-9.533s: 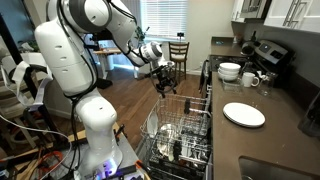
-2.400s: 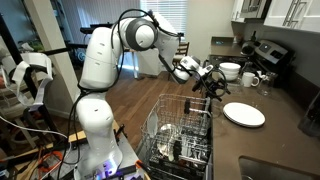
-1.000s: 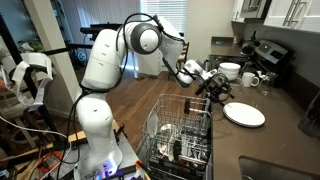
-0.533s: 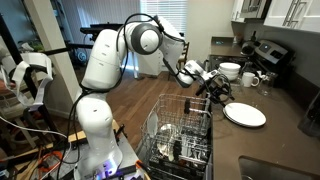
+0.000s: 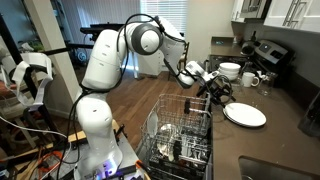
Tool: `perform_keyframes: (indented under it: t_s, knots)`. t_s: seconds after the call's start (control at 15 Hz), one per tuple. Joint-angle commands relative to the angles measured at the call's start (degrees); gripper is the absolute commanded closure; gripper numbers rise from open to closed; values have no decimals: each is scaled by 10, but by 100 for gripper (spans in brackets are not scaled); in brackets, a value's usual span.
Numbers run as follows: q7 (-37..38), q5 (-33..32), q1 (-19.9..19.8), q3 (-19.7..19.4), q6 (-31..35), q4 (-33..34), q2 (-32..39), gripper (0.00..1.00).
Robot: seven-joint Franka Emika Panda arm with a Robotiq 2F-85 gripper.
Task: Take a plate from the stack and put it on the dishwasher rack
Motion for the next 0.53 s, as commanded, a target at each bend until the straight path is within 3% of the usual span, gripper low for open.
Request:
perform_keyframes:
  t_s: [0.0, 0.13, 0.47]
  knots:
    - [-29, 16, -12, 1, 16, 17, 12, 28]
    - [-25, 9, -11, 0, 22, 16, 12, 34]
    - [-26, 5, -6, -2, 12, 18, 15, 58]
